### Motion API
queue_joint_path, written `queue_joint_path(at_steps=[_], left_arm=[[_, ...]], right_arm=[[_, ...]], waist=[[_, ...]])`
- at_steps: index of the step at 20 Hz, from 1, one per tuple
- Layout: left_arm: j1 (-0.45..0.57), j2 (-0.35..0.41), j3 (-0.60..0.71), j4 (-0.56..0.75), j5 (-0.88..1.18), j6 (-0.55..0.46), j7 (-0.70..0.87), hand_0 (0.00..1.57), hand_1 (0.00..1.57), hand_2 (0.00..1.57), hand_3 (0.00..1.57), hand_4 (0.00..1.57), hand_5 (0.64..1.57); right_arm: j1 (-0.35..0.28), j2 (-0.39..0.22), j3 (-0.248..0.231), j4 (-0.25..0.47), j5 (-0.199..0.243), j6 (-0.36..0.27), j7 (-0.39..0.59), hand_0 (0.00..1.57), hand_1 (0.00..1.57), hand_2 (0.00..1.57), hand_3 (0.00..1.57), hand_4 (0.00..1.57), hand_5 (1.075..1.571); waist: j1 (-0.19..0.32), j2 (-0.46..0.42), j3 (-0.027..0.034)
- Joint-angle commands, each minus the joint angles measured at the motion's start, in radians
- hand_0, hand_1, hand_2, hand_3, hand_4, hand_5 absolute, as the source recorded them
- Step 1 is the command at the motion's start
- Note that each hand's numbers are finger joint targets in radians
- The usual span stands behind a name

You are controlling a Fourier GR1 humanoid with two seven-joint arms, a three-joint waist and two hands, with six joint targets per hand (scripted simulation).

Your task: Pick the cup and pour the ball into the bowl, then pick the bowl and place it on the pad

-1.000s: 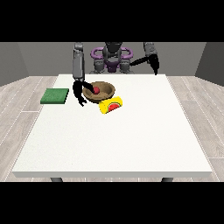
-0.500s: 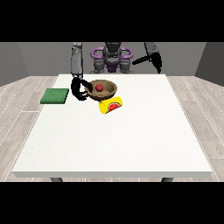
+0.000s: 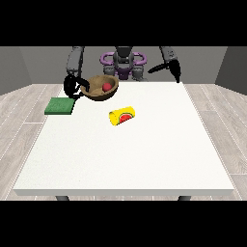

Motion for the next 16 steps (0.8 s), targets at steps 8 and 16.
queue_joint_path(at_steps=[8, 16], left_arm=[[0.015, -0.03, -0.014, -0.046, -0.016, 0.058, -0.072, 0.0, 0.0, 0.0, 0.0, 0.0, 1.565], [-0.051, -0.04, -0.06, -0.124, -0.072, 0.113, -0.079, 0.0, 0.0, 0.0, 0.0, 0.0, 1.565]], right_arm=[[0.069, -0.199, -0.132, 0.013, -0.123, 0.23, -0.058, 1.57, 1.57, 1.57, 1.57, 1.07, 1.563], [0.048, -0.37, -0.227, 0.093, -0.178, 0.358, -0.131, 1.57, 1.57, 1.57, 1.37, 1.03, 1.562]], waist=[[-0.022, 0.119, 0.0011], [0.022, 0.283, 0.0026]])
